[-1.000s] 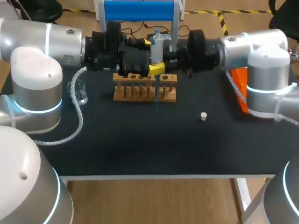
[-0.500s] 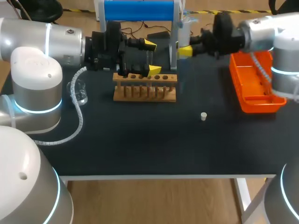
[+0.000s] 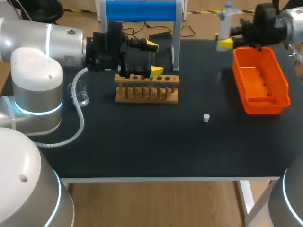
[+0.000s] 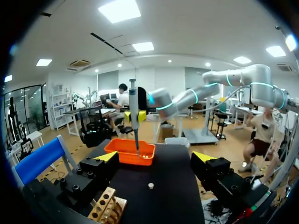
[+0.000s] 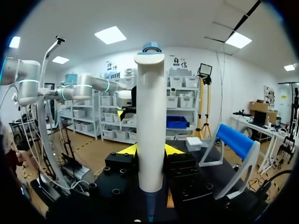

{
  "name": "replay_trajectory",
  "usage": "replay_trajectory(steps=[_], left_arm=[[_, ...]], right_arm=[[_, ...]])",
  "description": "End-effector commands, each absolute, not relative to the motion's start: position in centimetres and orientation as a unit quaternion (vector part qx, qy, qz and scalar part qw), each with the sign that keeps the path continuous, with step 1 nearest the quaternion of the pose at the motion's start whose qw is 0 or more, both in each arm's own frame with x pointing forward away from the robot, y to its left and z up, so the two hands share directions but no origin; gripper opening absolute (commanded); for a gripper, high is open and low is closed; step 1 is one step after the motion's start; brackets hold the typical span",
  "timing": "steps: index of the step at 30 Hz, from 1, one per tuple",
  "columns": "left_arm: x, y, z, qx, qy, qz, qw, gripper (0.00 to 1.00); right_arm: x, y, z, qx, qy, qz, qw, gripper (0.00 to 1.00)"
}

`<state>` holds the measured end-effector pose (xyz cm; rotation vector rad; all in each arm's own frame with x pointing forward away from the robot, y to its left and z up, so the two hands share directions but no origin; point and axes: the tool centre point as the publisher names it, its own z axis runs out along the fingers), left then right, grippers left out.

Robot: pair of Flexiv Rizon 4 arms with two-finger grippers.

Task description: Invert the test tube, pick up the pipette, mount the tip to pipette, aspirate from beaker and dispense into the tube, eject the tip, return the pipette, and cap with the stopper.

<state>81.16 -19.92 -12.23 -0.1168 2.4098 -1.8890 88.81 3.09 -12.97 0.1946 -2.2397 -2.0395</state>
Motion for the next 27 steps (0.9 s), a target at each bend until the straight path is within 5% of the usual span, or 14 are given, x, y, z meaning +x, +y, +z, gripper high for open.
replay_trajectory(steps=[1,27], left_arm=[[81.1,-19.9,-12.3,-0.038,0.786,-0.616,0.039,1.0],[81.1,-19.9,-12.3,-0.038,0.786,-0.616,0.039,1.0]], right_arm=[[88.6,-1.0,-13.1,0.062,-0.738,-0.671,0.047,0.0],[92.1,-14.6,-16.6,0.041,-0.705,-0.706,0.043,0.0]])
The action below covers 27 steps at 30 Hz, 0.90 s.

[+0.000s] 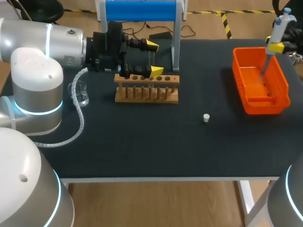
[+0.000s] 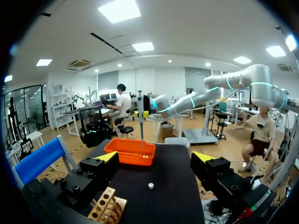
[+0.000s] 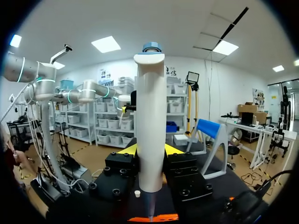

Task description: Invert the test tube, pick up the pipette, mount the tip to pipette, aspirate from beaker and dispense into the tube, eject the tip, return the pipette, and cap with the stopper.

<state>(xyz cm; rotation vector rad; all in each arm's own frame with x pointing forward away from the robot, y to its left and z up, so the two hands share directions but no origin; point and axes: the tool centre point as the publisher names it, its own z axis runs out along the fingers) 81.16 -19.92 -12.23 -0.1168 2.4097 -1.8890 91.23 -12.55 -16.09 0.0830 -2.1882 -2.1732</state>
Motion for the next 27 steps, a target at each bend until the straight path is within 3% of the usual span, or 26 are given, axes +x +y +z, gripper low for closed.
replay_trajectory(steps=[1,27], left_arm=[[81.1,-19.9,-12.3,-0.038,0.786,-0.616,0.039,1.0],[81.1,-19.9,-12.3,-0.038,0.786,-0.616,0.039,1.0]], right_arm=[[92.3,-14.9,-16.7,0.042,-0.706,-0.706,0.044,0.0],[92.9,-15.8,-18.0,0.059,-0.707,-0.703,0.06,0.0]])
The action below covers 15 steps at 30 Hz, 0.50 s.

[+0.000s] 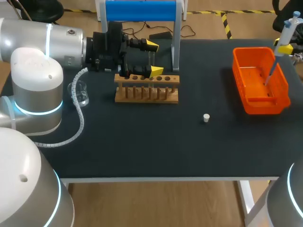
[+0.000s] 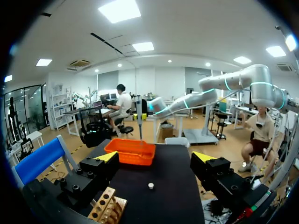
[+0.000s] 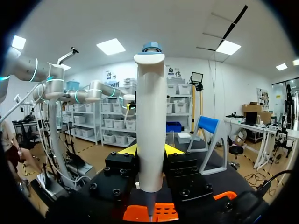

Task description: Invert the test tube, pick up the pipette, mount the tip to pipette, aspirate from beaker and dispense into the tube, eject the tip, return the pipette, and cap with the stopper.

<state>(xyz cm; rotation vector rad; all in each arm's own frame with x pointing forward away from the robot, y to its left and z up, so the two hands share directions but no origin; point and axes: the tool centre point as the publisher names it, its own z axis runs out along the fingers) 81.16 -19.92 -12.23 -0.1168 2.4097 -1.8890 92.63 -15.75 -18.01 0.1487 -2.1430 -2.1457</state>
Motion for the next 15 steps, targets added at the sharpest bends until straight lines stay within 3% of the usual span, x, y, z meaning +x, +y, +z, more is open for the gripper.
replay_trajectory(steps=[1,15], left_arm=[[81.14,-19.86,-12.25,-0.038,0.786,-0.616,0.039,1.0],[81.14,-19.86,-12.25,-0.038,0.786,-0.616,0.039,1.0]], right_arm=[[92.88,-15.76,-17.98,0.06,-0.707,-0.702,0.06,0.0],[92.81,-15.58,-18.16,0.062,-0.709,-0.7,0.057,0.0]])
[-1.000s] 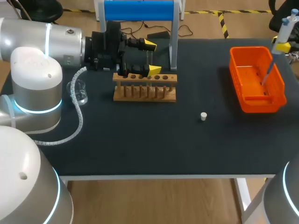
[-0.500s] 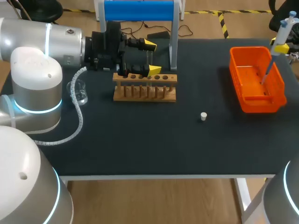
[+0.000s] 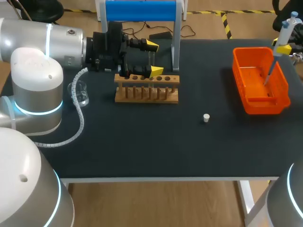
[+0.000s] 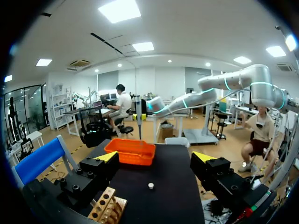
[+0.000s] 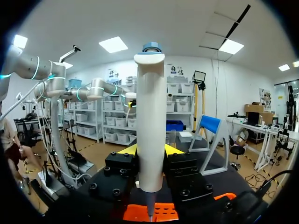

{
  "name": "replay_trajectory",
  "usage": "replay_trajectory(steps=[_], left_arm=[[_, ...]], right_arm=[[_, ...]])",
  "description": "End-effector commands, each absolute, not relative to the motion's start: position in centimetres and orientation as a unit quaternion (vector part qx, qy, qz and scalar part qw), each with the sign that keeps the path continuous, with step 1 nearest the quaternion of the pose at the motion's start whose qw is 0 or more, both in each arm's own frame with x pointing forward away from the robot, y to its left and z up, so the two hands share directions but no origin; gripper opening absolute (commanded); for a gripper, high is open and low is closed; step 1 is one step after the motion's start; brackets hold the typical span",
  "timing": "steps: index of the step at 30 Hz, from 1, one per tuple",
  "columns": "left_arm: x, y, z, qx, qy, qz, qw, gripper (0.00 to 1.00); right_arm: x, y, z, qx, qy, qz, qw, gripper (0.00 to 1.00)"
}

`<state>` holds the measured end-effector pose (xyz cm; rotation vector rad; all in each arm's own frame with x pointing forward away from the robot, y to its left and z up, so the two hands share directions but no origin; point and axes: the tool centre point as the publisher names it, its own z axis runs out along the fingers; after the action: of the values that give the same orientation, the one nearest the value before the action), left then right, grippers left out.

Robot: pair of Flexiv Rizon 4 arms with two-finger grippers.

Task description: Invert the test tube, pick up the pipette, mount the tip to pipette, aspirate from beaker and dispense into the tube, eject the tip, return the pipette, and cap with the stopper.

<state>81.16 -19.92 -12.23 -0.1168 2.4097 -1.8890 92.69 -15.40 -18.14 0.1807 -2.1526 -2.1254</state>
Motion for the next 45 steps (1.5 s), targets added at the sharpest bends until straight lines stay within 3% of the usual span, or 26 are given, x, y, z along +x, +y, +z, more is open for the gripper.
replay_trajectory(steps=[1,26,45], left_arm=[[81.1,-19.9,-12.3,-0.038,0.786,-0.616,0.039,1.0],[81.1,-19.9,-12.3,-0.038,0.786,-0.616,0.039,1.0],[84.8,-34.0,-8.9,-0.086,0.817,-0.57,0.016,1.0]], right_arm=[[92.8,-15.6,-18.2,0.062,-0.709,-0.7,0.057,0.0],[92.8,-15.6,-18.2,0.062,-0.709,-0.7,0.057,0.0],[92.8,-15.6,-18.2,0.062,-0.709,-0.7,0.057,0.0]])
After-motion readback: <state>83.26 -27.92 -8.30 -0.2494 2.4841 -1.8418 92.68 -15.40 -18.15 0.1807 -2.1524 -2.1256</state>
